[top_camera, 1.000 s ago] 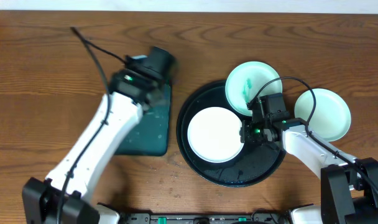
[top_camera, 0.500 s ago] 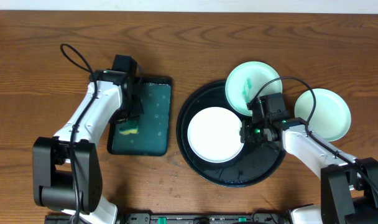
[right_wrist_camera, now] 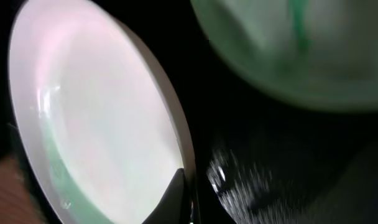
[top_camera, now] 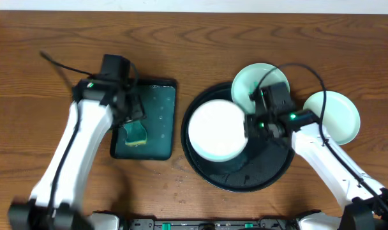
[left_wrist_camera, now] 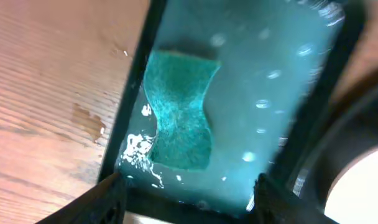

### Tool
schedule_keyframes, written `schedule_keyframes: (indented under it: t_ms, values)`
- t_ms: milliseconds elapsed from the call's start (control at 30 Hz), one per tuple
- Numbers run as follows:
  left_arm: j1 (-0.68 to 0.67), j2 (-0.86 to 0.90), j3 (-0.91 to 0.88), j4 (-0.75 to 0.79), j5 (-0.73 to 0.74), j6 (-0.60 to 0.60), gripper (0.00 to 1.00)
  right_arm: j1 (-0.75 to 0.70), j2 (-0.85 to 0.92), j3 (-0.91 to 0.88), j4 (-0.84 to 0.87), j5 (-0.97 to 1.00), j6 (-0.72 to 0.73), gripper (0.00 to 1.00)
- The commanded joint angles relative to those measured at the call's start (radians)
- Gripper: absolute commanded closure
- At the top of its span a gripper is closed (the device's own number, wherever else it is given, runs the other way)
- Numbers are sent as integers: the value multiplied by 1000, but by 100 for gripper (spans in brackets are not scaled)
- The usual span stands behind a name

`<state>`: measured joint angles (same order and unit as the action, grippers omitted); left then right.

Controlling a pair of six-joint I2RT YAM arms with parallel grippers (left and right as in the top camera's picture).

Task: Clean dirty plates on tray and stack at the side
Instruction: 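Lift the white plate with the right gripper and tilt it over the water tray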

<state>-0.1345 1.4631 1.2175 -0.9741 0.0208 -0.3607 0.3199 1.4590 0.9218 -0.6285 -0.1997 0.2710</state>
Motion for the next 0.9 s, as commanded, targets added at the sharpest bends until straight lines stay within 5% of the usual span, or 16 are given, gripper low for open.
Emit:
schedule_keyframes:
  t_ms: [0, 300, 467, 867]
  values:
    - [5, -141, 13, -13, -2, 8, 29, 21, -17, 89, 0, 15, 50, 99]
    - [4, -386, 13, -24, -2, 9, 21, 159, -2, 206, 218, 44, 87, 99]
    - [4, -433, 13, -24, -2, 9, 21, 290, 64, 206, 362, 222, 93, 99]
    - [4, -422, 13, -24, -2, 9, 21, 544, 135, 206, 624, 618, -249, 99]
